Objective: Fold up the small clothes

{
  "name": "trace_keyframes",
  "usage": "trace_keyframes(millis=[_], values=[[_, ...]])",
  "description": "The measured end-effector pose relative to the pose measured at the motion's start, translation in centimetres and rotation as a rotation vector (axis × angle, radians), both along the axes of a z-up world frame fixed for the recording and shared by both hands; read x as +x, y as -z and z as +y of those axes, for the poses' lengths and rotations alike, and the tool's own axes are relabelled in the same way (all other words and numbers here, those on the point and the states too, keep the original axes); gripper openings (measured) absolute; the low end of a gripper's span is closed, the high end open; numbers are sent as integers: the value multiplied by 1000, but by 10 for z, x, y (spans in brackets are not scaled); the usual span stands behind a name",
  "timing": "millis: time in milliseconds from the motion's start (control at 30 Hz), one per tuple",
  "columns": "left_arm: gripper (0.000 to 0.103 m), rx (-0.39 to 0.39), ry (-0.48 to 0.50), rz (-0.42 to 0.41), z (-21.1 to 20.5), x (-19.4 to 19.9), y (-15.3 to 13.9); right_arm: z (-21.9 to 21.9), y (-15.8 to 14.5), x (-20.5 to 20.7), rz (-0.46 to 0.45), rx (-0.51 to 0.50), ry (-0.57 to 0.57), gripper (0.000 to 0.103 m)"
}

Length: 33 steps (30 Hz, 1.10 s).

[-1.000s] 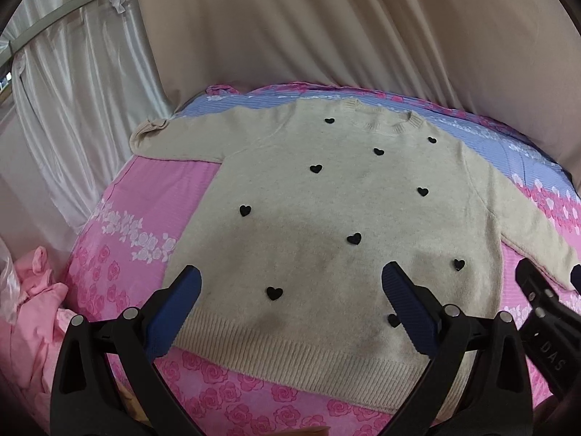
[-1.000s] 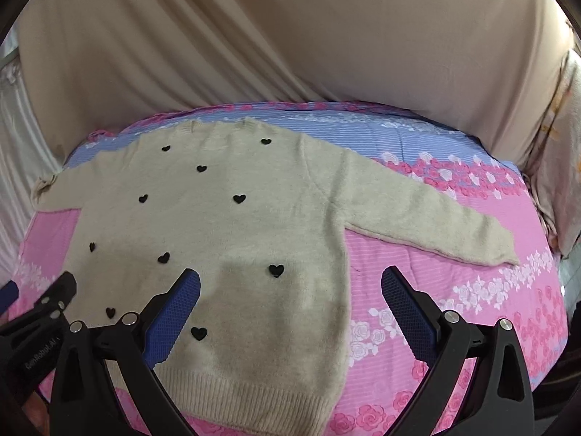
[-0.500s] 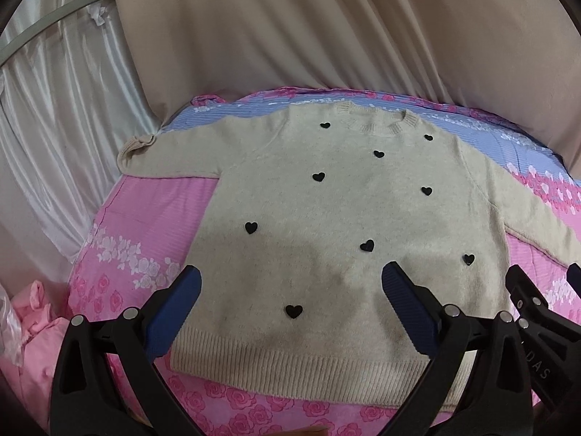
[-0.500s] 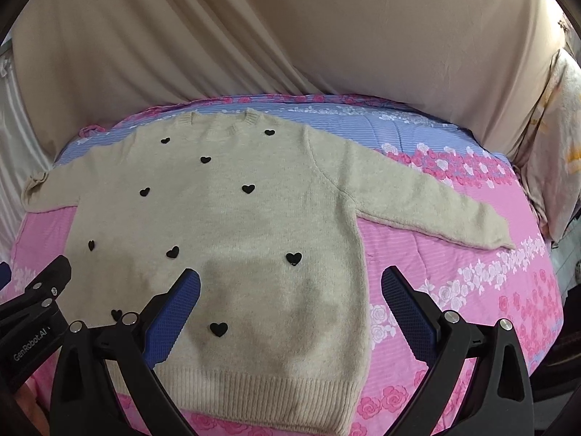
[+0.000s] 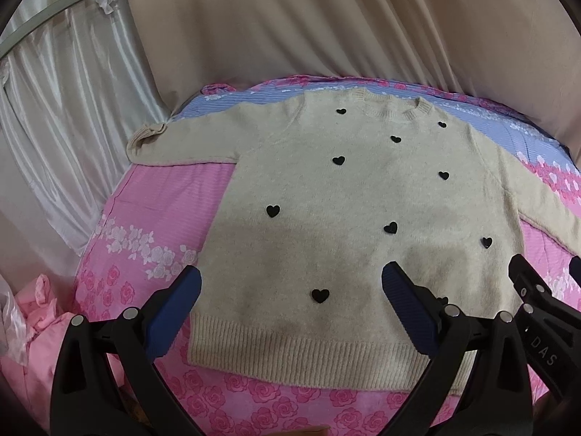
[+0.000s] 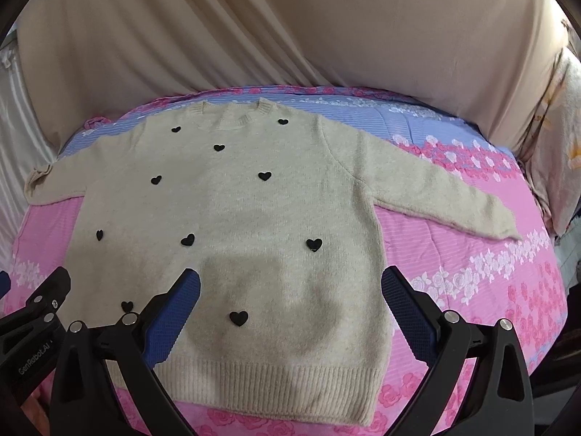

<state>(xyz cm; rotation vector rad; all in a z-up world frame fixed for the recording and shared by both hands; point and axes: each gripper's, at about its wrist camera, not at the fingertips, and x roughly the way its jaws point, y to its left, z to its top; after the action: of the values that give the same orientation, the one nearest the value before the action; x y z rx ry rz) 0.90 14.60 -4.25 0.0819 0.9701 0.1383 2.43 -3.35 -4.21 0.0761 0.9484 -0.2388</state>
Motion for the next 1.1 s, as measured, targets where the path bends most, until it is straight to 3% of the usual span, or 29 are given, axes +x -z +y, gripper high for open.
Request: trace_keyframes(millis=[433,700,1100], values=[[98,-2,-47,-35,15,-13,-6,21,-7,0,-27,-27,-58,98],[98,-12,2,-56,-4,-10,-11,-2,-17,-3,-52,-23,-4,98],[98,-17,-2,-53,-6,-3,-11,-12,-16,3,-59,-18,1,98]])
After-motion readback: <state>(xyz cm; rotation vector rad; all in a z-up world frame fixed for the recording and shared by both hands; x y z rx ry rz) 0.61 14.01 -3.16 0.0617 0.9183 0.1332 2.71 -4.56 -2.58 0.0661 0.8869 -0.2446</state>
